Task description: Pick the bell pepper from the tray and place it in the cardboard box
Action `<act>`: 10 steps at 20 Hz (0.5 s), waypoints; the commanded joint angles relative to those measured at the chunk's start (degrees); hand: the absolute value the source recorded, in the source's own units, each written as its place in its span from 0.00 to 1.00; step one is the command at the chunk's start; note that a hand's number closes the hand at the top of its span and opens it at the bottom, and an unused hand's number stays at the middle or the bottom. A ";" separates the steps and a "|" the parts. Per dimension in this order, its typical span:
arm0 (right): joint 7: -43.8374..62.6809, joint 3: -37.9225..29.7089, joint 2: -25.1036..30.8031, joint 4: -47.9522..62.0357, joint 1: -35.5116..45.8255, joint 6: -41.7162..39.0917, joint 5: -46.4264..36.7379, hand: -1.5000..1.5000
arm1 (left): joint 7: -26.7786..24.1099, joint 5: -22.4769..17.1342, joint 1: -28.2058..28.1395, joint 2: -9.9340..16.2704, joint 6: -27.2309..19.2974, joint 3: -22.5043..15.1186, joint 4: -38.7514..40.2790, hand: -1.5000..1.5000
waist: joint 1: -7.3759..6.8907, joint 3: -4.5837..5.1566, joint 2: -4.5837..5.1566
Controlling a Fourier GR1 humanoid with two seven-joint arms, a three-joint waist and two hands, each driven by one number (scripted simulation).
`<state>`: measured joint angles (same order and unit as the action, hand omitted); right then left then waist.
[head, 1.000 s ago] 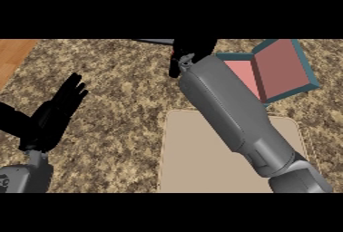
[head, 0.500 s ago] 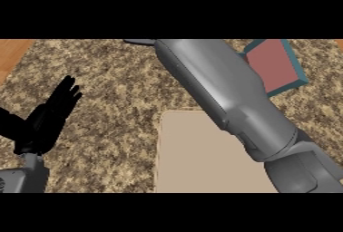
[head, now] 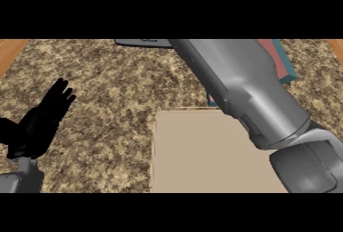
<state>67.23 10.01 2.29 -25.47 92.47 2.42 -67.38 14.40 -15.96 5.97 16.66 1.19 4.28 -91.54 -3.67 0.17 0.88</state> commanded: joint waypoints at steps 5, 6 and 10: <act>2.26 -2.44 1.10 4.41 -3.41 7.79 -2.38 1.00 | 1.52 -1.52 -1.40 1.88 1.09 2.71 -1.26 0.50 | 1.75 -0.12 -0.34; 3.36 -2.86 0.54 4.84 -2.04 8.15 -2.75 1.00 | -0.99 1.55 -0.98 -0.84 -1.27 0.70 0.85 0.50 | 1.80 -0.09 -0.17; -0.40 -4.59 2.61 6.06 -4.77 10.76 -2.89 1.00 | 1.45 0.03 -2.00 0.03 -0.71 1.45 -3.52 0.50 | 1.56 -0.13 -0.28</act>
<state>63.12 6.58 4.32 -20.38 89.65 7.02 -69.78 15.31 -16.18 4.41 17.03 1.01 5.83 -93.06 -2.22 0.07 0.63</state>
